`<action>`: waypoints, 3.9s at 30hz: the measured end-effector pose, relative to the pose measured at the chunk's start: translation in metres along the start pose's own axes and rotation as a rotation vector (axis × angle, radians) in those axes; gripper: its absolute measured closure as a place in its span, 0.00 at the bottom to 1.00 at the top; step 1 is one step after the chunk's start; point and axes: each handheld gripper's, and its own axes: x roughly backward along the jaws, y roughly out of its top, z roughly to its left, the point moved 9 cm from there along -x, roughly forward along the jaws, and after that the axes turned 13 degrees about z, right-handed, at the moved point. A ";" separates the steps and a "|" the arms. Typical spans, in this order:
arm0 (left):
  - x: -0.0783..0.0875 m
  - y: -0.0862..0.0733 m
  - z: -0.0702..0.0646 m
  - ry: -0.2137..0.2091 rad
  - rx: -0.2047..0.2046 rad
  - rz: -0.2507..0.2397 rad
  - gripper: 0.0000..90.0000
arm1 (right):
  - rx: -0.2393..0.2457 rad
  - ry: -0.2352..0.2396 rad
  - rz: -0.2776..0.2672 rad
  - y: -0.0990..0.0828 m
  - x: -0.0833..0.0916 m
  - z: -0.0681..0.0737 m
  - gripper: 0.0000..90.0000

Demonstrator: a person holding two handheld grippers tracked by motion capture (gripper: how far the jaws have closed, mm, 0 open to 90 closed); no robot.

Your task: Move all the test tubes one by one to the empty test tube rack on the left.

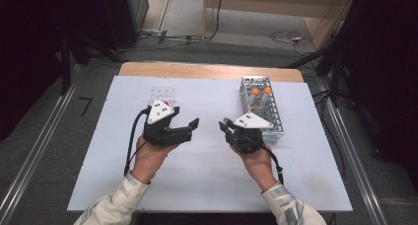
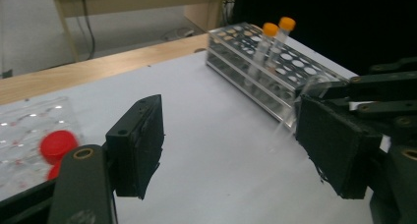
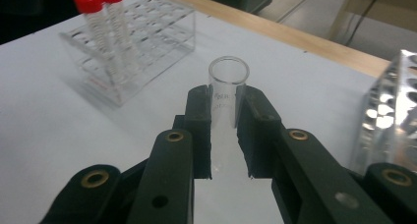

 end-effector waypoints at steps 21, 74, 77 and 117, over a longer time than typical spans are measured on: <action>-0.019 -0.013 -0.026 -0.094 -0.082 0.075 0.71 | 0.077 0.096 0.012 0.000 -0.010 0.050 0.82; 0.054 -0.003 0.098 0.177 0.081 -0.010 0.85 | 0.022 0.116 0.060 -0.011 -0.011 0.030 0.32; 0.050 -0.004 0.102 0.204 0.087 -0.018 0.85 | 0.021 0.117 0.057 -0.010 -0.011 0.029 0.32; 0.009 -0.033 0.106 0.256 0.091 0.061 0.80 | 0.018 0.109 0.052 -0.010 -0.009 0.026 0.32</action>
